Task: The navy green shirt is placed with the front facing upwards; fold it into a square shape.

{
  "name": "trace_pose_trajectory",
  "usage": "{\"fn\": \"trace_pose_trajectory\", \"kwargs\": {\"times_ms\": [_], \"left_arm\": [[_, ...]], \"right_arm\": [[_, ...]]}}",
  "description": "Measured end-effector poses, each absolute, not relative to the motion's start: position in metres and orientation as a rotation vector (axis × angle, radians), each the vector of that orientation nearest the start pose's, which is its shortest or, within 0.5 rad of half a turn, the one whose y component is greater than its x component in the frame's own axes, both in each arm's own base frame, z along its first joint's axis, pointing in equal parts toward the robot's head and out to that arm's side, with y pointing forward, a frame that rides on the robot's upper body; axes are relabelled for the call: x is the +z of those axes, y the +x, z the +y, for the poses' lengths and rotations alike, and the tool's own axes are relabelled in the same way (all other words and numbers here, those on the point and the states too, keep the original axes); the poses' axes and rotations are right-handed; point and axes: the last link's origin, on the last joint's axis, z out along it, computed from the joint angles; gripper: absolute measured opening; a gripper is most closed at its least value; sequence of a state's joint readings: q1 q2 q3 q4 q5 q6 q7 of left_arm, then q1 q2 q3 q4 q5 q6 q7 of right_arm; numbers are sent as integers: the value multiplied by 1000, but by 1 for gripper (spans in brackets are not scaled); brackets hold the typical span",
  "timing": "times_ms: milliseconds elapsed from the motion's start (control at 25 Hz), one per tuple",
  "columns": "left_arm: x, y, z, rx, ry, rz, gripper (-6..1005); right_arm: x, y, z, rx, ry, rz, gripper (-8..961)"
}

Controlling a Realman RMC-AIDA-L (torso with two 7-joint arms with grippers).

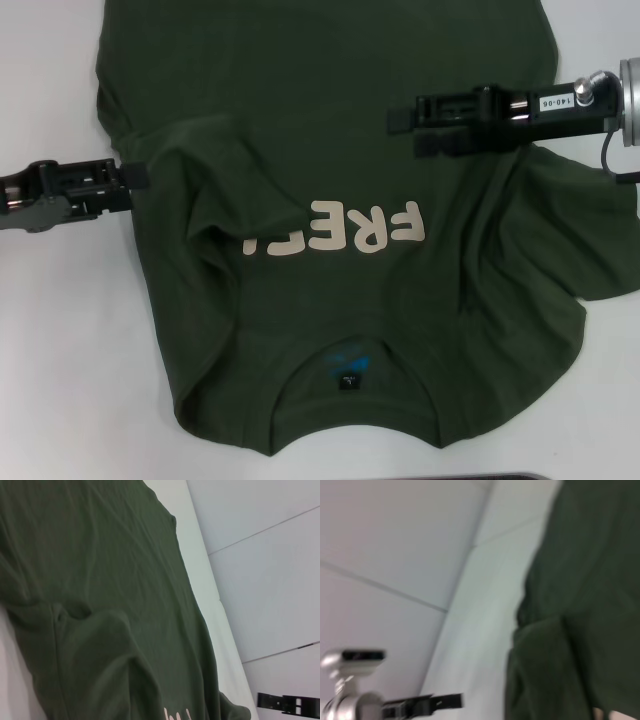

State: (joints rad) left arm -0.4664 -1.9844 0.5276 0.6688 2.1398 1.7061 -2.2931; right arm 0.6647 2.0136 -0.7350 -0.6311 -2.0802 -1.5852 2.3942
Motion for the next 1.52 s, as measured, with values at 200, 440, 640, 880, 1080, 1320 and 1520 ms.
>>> {"fn": "trace_pose_trajectory", "kwargs": {"times_ms": [200,440,640,880,1080,1320,1520], "left_arm": [[53,-307,304,-769,-2270,-1937,688],[57,-306,302,-766,-2289,-1925,689],[58,-306,302,-764,-2302,-1908,689],[56,-305,302,-760,-2315,-1907,688],[56,-305,301,-763,-2313,-1909,689],[55,-304,302,-766,-2315,-1908,689],[55,-302,303,-769,-2321,-1904,688]], "right_arm": [[1,235,360,525,-2388,2060,915],[-23,237,356,377,-2358,2162,915],[-39,238,354,355,-2319,2184,915],[-58,230,357,374,-2307,2154,915],[-68,224,364,346,-2303,2117,915],[-77,220,374,349,-2262,2084,915],[-85,216,375,359,-2242,2099,915]]}}
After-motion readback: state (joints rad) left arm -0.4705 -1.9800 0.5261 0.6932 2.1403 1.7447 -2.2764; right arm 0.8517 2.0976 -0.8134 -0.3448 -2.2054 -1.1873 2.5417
